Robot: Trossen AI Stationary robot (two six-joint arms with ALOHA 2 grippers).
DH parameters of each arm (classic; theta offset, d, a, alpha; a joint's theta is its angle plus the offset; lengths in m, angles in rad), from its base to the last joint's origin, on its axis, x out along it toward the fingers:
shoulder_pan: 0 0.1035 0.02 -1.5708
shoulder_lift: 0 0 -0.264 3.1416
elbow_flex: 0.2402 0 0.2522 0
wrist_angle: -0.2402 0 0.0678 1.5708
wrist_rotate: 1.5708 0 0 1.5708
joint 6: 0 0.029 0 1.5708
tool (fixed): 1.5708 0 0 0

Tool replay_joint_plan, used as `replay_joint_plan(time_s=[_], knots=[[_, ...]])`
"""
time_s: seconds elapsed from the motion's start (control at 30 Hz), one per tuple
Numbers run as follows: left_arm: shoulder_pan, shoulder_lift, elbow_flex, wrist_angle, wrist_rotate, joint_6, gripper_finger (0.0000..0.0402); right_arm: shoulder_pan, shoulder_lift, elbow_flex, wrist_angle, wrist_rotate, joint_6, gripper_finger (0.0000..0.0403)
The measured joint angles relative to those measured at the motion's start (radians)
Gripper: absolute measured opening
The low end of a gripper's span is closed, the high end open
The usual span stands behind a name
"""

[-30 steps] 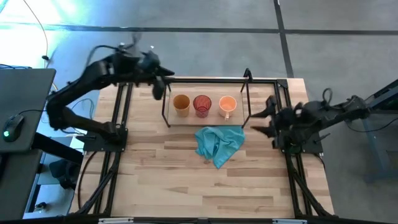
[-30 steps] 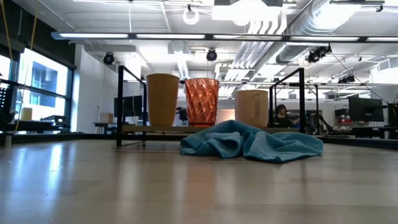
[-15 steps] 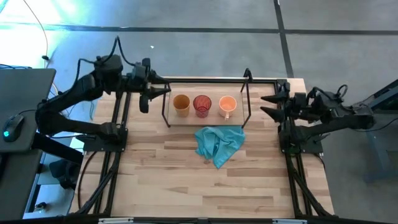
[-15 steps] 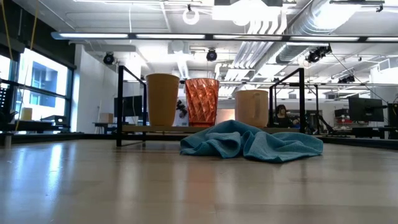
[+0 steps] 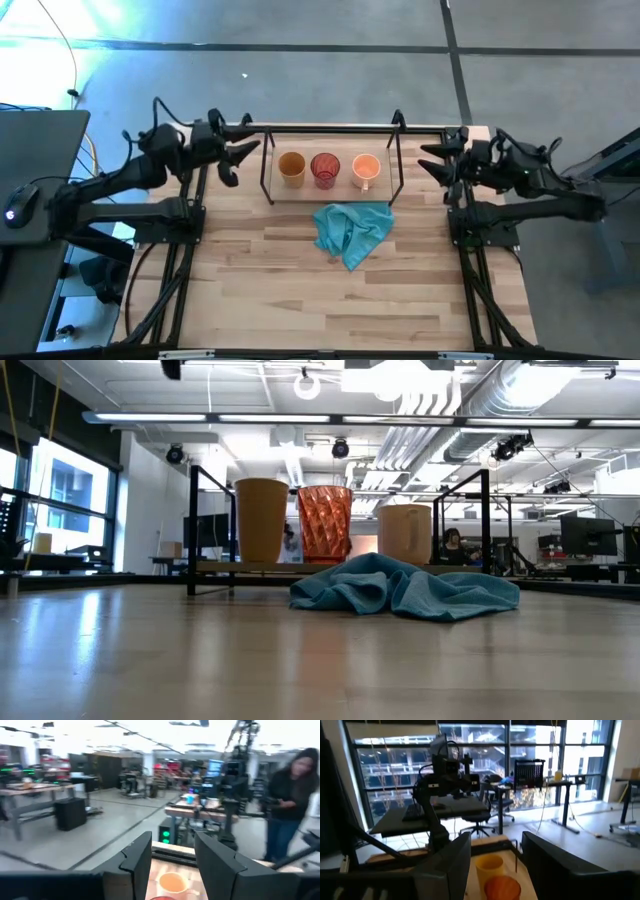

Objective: Stack small to large cups/mugs on shelf
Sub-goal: Return to Home Position

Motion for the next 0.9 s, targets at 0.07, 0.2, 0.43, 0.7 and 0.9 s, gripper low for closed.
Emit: replay_joint_plan(time_s=[0.07,0.2,0.43,0.7,0.9], knots=[[0.000,-0.020,-0.049,0.040,-0.033,-0.012,0.0138,-0.022,0.000,0.000,-0.022,-0.021,0.020,0.0169],[0.000,-0.040,-0.144,0.172,-0.069,-0.036,0.0138,-0.064,0.000,0.000,-0.062,-0.074,0.050,0.0169],[0.000,-0.041,-0.266,0.323,-0.127,-0.085,0.0138,-0.119,0.000,0.000,-0.093,-0.152,0.078,0.0169],[-0.026,-0.041,-0.338,0.415,-0.182,-0.130,0.0138,-0.127,0.000,0.000,-0.111,-0.171,0.081,0.0169],[-0.173,-0.040,-0.343,0.415,-0.344,-0.084,0.0138,-0.127,0.000,0.000,-0.114,-0.178,0.073,0.0169]])
